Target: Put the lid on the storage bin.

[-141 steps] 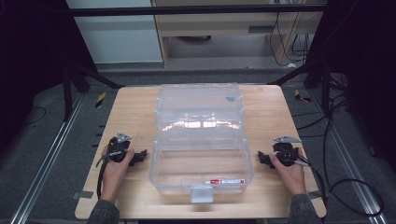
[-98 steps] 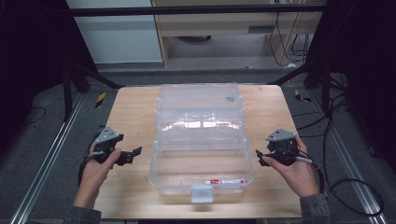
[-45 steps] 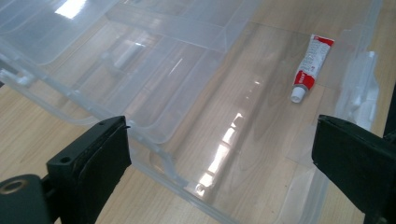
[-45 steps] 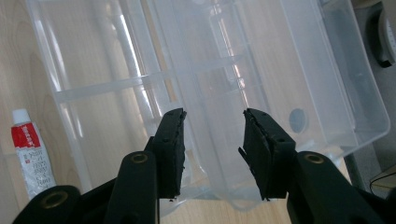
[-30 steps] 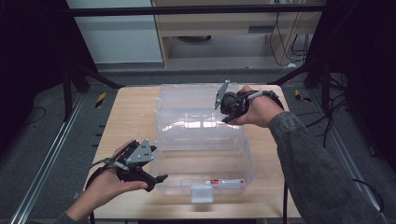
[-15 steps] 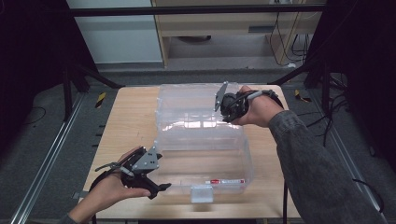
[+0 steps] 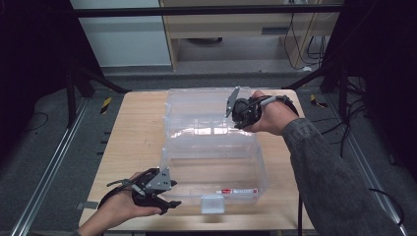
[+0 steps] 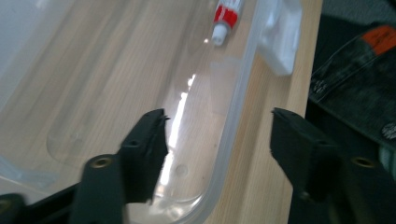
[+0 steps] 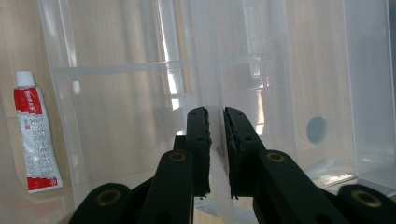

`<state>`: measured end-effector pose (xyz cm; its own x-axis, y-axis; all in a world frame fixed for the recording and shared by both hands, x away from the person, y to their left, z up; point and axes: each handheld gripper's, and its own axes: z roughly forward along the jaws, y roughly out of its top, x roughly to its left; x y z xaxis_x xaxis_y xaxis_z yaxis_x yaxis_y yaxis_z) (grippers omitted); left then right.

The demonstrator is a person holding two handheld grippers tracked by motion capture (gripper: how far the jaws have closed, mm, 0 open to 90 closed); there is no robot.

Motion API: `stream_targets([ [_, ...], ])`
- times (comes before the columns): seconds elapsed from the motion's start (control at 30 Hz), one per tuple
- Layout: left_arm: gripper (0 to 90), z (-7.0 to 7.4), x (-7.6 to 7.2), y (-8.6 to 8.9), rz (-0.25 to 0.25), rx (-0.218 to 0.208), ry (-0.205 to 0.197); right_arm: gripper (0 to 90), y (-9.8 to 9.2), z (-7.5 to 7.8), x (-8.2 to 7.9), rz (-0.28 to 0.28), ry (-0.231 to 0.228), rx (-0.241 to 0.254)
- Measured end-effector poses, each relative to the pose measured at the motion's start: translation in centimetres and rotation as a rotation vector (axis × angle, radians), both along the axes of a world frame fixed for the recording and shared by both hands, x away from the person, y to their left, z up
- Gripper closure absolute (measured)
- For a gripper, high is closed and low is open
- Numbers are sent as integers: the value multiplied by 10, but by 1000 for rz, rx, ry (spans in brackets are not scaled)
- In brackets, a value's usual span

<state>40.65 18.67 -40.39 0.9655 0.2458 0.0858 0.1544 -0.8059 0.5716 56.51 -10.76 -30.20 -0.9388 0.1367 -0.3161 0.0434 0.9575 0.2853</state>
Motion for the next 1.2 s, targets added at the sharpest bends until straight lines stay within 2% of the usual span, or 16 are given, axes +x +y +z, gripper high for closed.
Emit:
stream_targets([
  [0.13, 475, -6, 0, -3, -17, 12, 12, 804, 0, 0, 0, -1, 1, -1],
  [0.27, 633, -8, 2, -5, -29, 22, 26, 804, 0, 0, 1, -1, 1, 1],
  [0.4, 742, -10, 5, -6, -21, 22, 28, 807, 0, 0, 1, 0, 3, -1],
  [0.47, 784, -11, 6, -6, -26, 12, 46, 808, 0, 0, 1, -1, 3, -3],
  [0.7, 794, -11, 9, -6, -7, 7, 40, 811, 0, 0, 3, -6, -3, 2],
  [0.87, 794, -12, 20, -9, 6, -2, 43, 808, -1, -1, 11, -26, -24, 11],
  [1.0, 793, -12, 28, -10, 11, 1, 41, 822, 1, 2, 19, -32, 4, 15],
  [1.2, 791, -12, 27, -10, 22, 0, 17, 849, 5, 4, 17, -19, 14, -6],
])
